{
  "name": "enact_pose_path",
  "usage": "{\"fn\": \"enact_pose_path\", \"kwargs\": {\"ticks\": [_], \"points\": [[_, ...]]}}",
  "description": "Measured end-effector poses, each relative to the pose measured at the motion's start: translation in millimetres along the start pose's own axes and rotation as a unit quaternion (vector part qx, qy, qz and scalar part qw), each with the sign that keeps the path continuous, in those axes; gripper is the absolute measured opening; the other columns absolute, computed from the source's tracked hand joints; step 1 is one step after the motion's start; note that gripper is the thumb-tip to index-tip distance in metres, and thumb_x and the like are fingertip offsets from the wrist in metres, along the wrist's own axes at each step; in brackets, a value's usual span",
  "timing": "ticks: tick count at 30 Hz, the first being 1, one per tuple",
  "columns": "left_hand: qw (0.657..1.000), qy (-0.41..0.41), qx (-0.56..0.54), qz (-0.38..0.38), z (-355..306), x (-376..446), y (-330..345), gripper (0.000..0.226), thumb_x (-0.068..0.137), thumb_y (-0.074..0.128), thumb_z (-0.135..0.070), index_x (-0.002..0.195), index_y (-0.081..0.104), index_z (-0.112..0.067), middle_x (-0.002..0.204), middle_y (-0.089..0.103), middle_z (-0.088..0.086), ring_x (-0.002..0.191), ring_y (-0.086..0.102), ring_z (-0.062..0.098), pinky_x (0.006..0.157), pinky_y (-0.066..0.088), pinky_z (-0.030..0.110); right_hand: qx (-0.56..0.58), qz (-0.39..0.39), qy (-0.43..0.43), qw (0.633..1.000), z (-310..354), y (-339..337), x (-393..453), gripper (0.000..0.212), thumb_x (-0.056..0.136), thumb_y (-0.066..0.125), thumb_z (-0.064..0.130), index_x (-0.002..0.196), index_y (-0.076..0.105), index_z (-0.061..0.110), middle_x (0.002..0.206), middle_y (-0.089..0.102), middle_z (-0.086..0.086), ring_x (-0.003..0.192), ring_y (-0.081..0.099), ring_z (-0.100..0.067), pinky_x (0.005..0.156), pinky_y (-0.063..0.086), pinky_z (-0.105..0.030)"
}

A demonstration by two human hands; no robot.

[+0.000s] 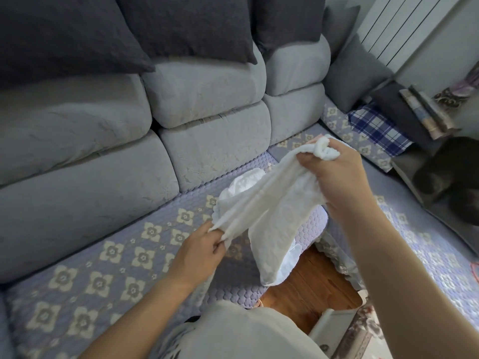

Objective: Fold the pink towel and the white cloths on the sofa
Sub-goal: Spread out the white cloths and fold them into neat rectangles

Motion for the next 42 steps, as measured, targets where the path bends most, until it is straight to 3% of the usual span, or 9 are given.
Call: {"fn": "enact_pose_path", "kwargs": {"ticks": [11, 20, 22, 24, 26, 28, 33, 39, 42], "points": [[0.979, -0.081, -0.154, -0.109, -6.1, -37.8, -26.8, 0.034, 0.082, 0.08, -0.022, 0.069, 0.049, -0.016, 0.069, 0.051, -0.002, 0.061, 0.046, 0.004, 0.054, 0.035, 0.011, 0.024, -0.062, 0.041, 0.997, -8.5, -7.6, 22.0, 0.01, 0.083, 0.076, 0.026, 0.085, 0.067, 0.021, 0.094, 0.071, -0.012, 0.095, 0.072, -0.032, 0.089, 0.057, -0.058], [0.926, -0.166, -0.307, -0.145, -20.3, -12.4, -67.0, 0.027, 0.09, 0.073, -0.011, 0.078, 0.058, -0.031, 0.069, 0.059, -0.01, 0.063, 0.054, 0.004, 0.062, 0.044, 0.018, 0.025, -0.132, 0.022, 0.991, -9.4, -33.6, 37.1, 0.016, 0.089, 0.071, 0.018, 0.079, 0.061, 0.025, 0.086, 0.067, -0.001, 0.091, 0.07, -0.027, 0.09, 0.058, -0.052], [0.931, -0.122, -0.329, -0.099, -45.3, 11.6, -93.0, 0.031, 0.089, 0.073, -0.011, 0.087, 0.057, -0.037, 0.07, 0.058, -0.011, 0.065, 0.054, 0.008, 0.064, 0.044, 0.027, 0.002, -0.056, -0.017, 0.998, 6.3, -33.7, 31.8, 0.008, 0.088, 0.07, 0.016, 0.084, 0.065, 0.021, 0.082, 0.067, 0.002, 0.084, 0.07, -0.019, 0.085, 0.057, -0.048], [0.948, -0.051, -0.314, -0.016, -81.7, 36.2, -119.5, 0.031, 0.087, 0.076, -0.014, 0.095, 0.061, -0.04, 0.072, 0.064, -0.006, 0.067, 0.059, 0.014, 0.067, 0.048, 0.038, -0.077, 0.144, -0.077, 0.984, 34.0, -18.5, 14.7, 0.016, 0.09, 0.072, 0.022, 0.1, 0.071, 0.034, 0.095, 0.069, 0.01, 0.084, 0.068, -0.008, 0.081, 0.055, -0.038], [0.965, 0.036, -0.256, 0.038, -124.3, 56.4, -138.8, 0.02, 0.084, 0.077, -0.016, 0.092, 0.066, -0.03, 0.075, 0.071, -0.001, 0.066, 0.064, 0.021, 0.067, 0.052, 0.037, -0.253, 0.367, -0.119, 0.887, 54.7, 8.9, -15.4, 0.03, 0.084, 0.076, 0.047, 0.108, 0.062, 0.056, 0.108, 0.064, 0.026, 0.096, 0.063, 0.007, 0.082, 0.048, -0.018], [0.973, 0.106, -0.201, 0.034, -157.7, 70.0, -147.0, 0.013, 0.086, 0.075, -0.015, 0.086, 0.064, -0.022, 0.073, 0.071, 0.003, 0.062, 0.061, 0.025, 0.059, 0.047, 0.031, -0.339, 0.452, -0.141, 0.813, 55.0, 29.5, -29.6, 0.024, 0.081, 0.076, 0.054, 0.099, 0.061, 0.051, 0.098, 0.067, 0.023, 0.091, 0.062, 0.008, 0.075, 0.046, -0.016], [0.961, 0.092, -0.259, -0.01, -145.1, 69.8, -128.4, 0.032, 0.081, 0.081, -0.025, 0.099, 0.054, -0.03, 0.087, 0.061, -0.006, 0.068, 0.056, 0.019, 0.06, 0.045, 0.023, -0.259, 0.299, -0.151, 0.906, 56.3, 3.0, -7.5, 0.023, 0.085, 0.071, 0.042, 0.08, 0.07, 0.019, 0.076, 0.072, 0.001, 0.068, 0.065, -0.009, 0.071, 0.053, -0.042], [0.99, 0.053, -0.128, -0.031, -96.6, 28.6, -76.7, 0.033, 0.088, 0.064, -0.013, 0.099, 0.041, -0.034, 0.087, 0.054, -0.008, 0.073, 0.055, 0.02, 0.068, 0.05, 0.049, -0.245, 0.276, -0.135, 0.919, 51.8, -27.9, -5.2, 0.031, 0.088, 0.067, 0.036, 0.071, 0.064, 0.012, 0.067, 0.063, -0.005, 0.063, 0.055, -0.008, 0.063, 0.043, -0.037], [0.985, 0.15, -0.08, -0.043, -100.3, 7.3, -70.2, 0.029, 0.091, 0.061, -0.02, 0.11, 0.043, -0.031, 0.092, 0.051, -0.012, 0.075, 0.054, 0.019, 0.066, 0.05, 0.045, -0.182, 0.221, -0.094, 0.954, 43.2, -28.8, -4.3, 0.023, 0.087, 0.068, 0.026, 0.081, 0.067, 0.004, 0.081, 0.069, -0.018, 0.069, 0.062, -0.015, 0.068, 0.046, -0.038]]}}
Point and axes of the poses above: each hand's wrist, its own x-axis towards the middle knuckle, its own y-axis out of the palm, z = x × y, the point moved 3 cm from there along x, towards the middle knuckle
